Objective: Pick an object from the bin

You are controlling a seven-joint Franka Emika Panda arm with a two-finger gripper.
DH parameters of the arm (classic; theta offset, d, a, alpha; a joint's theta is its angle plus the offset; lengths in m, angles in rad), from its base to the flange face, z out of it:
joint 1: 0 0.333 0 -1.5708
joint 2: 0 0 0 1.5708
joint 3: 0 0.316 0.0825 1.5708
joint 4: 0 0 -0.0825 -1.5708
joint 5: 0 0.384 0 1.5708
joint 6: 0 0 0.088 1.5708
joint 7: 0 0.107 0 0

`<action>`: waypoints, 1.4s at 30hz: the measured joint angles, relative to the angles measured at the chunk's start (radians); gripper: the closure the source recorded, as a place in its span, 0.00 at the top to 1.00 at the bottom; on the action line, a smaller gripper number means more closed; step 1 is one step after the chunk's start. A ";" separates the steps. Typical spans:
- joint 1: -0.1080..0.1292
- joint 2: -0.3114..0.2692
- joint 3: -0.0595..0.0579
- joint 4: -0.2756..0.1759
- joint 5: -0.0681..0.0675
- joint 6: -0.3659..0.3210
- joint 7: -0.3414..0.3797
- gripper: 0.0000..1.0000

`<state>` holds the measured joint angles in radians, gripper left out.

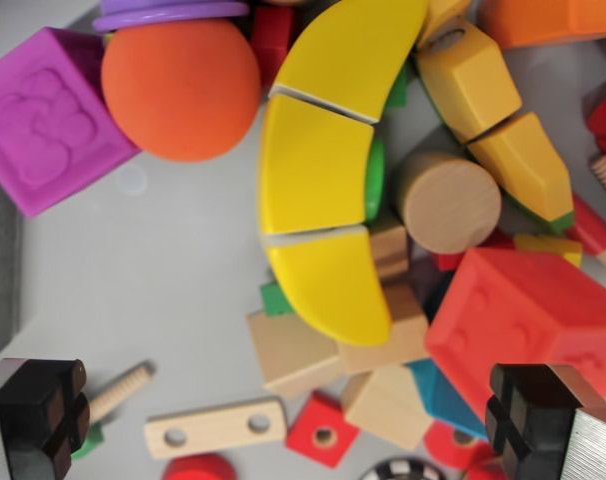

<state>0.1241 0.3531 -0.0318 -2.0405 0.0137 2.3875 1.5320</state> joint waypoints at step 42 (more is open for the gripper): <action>-0.003 0.212 0.004 0.003 0.009 0.207 -0.001 0.00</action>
